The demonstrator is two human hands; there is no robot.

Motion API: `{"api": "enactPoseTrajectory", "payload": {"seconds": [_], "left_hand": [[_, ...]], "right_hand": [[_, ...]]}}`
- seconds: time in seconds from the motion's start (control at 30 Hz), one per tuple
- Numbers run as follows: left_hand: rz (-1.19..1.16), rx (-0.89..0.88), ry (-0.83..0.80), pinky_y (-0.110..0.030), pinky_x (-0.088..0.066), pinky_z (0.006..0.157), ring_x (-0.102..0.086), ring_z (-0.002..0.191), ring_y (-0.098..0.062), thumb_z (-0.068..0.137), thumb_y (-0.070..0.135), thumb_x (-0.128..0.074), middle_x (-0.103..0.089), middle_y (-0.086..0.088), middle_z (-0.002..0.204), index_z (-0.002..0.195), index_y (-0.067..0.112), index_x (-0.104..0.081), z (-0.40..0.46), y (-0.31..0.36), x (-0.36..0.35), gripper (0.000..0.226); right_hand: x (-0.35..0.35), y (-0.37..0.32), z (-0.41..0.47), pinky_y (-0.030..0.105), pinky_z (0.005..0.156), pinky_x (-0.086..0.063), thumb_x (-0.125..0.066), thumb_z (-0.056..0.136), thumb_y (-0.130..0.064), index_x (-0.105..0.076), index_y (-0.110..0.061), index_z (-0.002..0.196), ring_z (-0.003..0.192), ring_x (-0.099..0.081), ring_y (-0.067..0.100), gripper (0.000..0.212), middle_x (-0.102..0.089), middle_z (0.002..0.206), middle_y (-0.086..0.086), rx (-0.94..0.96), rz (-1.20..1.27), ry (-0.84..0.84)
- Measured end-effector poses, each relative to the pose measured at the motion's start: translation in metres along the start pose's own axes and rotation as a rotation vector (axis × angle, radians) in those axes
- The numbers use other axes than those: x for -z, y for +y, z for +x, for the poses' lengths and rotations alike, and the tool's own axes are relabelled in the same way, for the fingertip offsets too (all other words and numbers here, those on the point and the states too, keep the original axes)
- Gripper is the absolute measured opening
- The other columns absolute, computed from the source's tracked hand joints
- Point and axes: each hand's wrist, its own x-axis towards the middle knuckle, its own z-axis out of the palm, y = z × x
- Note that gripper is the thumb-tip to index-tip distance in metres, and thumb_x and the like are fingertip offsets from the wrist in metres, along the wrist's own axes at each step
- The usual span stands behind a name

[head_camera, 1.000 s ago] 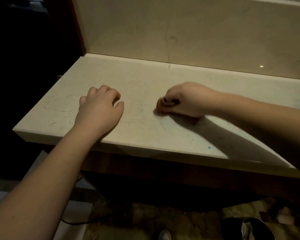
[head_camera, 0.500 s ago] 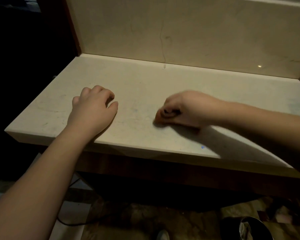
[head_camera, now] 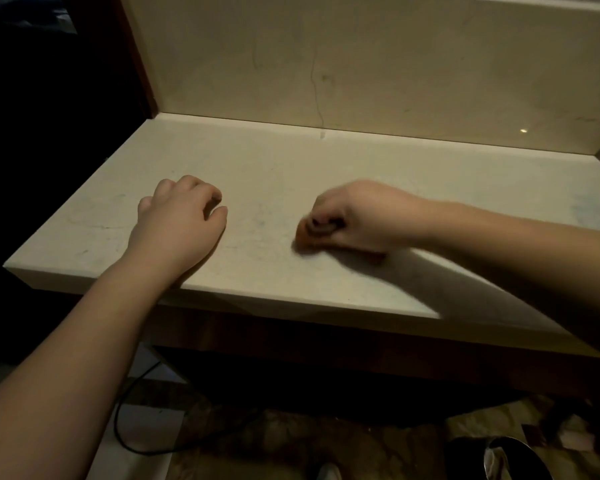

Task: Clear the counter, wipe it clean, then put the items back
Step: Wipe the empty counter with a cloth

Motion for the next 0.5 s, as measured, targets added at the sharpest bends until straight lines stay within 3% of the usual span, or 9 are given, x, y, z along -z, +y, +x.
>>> {"api": "enactPoseTrajectory", "payload": {"seconds": [0.1,0.23,0.3,0.37,0.5], "left_hand": [[0.014,0.007,-0.011,-0.046,-0.033,0.099,-0.043,0.120,-0.025,0.098,0.035,-0.042,-0.053,-0.003,0.131,0.124,0.019,-0.057,0.002,0.004,0.002,0.034],[-0.067,0.006,-0.005,-0.043,-0.031,0.101,-0.043,0.121,-0.024,0.098,0.036,-0.042,-0.054,-0.001,0.130,0.124,0.020,-0.058,0.001,0.027,0.003,0.035],[-0.086,-0.028,-0.026,-0.041,-0.030,0.102,-0.040,0.124,-0.022,0.097,0.037,-0.042,-0.051,0.001,0.133,0.128,0.022,-0.056,-0.001,0.043,0.000,0.036],[-0.078,-0.050,-0.052,-0.040,-0.029,0.102,-0.037,0.125,-0.020,0.097,0.038,-0.041,-0.048,0.002,0.135,0.130,0.024,-0.053,-0.001,0.052,-0.005,0.038],[-0.048,-0.044,-0.040,-0.038,-0.028,0.098,-0.035,0.121,-0.019,0.096,0.041,-0.040,-0.046,0.004,0.131,0.128,0.025,-0.052,-0.001,0.053,-0.015,0.038]], "right_hand": [[0.001,-0.006,-0.009,0.031,0.071,-0.045,-0.056,0.089,-0.043,-0.070,-0.017,0.097,0.084,-0.060,0.015,0.031,-0.066,0.096,-0.005,0.092,0.055,-0.110],[0.013,0.063,0.033,0.029,0.061,-0.037,-0.055,0.088,-0.055,-0.059,-0.016,0.079,0.076,-0.058,0.028,0.040,-0.062,0.079,0.005,-0.365,-0.072,0.013],[0.014,0.090,0.051,0.030,0.059,-0.032,-0.054,0.087,-0.057,-0.058,-0.014,0.079,0.079,-0.058,0.033,0.044,-0.060,0.077,0.010,-0.499,-0.102,0.027],[0.010,0.087,0.057,0.031,0.060,-0.032,-0.054,0.087,-0.055,-0.057,-0.014,0.077,0.081,-0.057,0.033,0.042,-0.060,0.079,0.010,-0.458,-0.071,0.039],[0.005,0.034,0.031,0.030,0.066,-0.035,-0.054,0.089,-0.046,-0.066,-0.013,0.090,0.085,-0.056,0.026,0.035,-0.063,0.094,0.004,-0.111,-0.028,-0.004]]}}
